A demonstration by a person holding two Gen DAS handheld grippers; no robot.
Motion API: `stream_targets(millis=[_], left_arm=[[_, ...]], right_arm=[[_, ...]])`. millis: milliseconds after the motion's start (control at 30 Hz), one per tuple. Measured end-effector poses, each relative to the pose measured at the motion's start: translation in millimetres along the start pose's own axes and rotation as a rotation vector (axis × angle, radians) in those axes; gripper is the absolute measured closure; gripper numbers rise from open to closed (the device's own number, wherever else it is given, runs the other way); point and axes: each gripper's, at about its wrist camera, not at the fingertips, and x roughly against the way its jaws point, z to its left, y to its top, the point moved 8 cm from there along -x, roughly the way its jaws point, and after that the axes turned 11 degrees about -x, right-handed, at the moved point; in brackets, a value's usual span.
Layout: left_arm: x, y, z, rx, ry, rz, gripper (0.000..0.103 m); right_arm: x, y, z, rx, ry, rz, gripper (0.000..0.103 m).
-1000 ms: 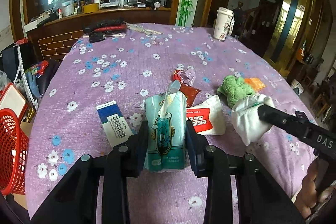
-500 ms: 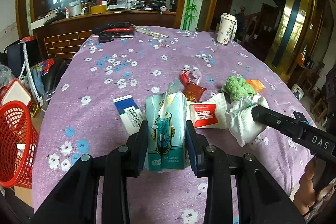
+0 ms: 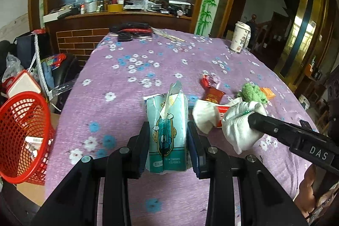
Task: Collect trash
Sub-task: 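Lift the tissue pack and white glove off the table, then carry both items to the red basket and open both tools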
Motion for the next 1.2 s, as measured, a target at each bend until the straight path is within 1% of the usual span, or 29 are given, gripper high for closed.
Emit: stream_targets(millis=[167,400,533,633,800,933,1000,1133,1200], left_arm=[[11,-4,27,0.043,0.020,-0.014,0.070],[36,-9,73,0.104,0.067,-0.050,0.070],[56,-13,115,0.151,0.118,-0.074,0.070],[73,-20,153,0.194,0.171,-0.089,0.070],[87,-38,207,0.262,0.236,-0.082,0.070],[95,-55,245,0.321,0.275,-0.073,0.070],[99,-61,258,0.343,0.290,-0.072,0.070],[102,-69,273,0.367,0.304,-0.070,0.069],[101,-71,277,0.371,0.310,-0.066,0.065]], right_arm=[[-15,-6,24,0.042,0.012,0.030,0.083],[-39,-13,74,0.113,0.048,0.081,0.083],[-54,-19,114,0.173,0.079,0.113,0.083],[-66,-25,149,0.223,0.113,0.136,0.083],[-87,-36,205,0.285,0.172,0.168,0.083],[-108,-42,235,0.303,0.194,0.198,0.082],[-118,-45,248,0.306,0.206,0.213,0.082],[-138,-50,266,0.316,0.205,0.231,0.081],[-147,-50,273,0.318,0.209,0.232,0.077]])
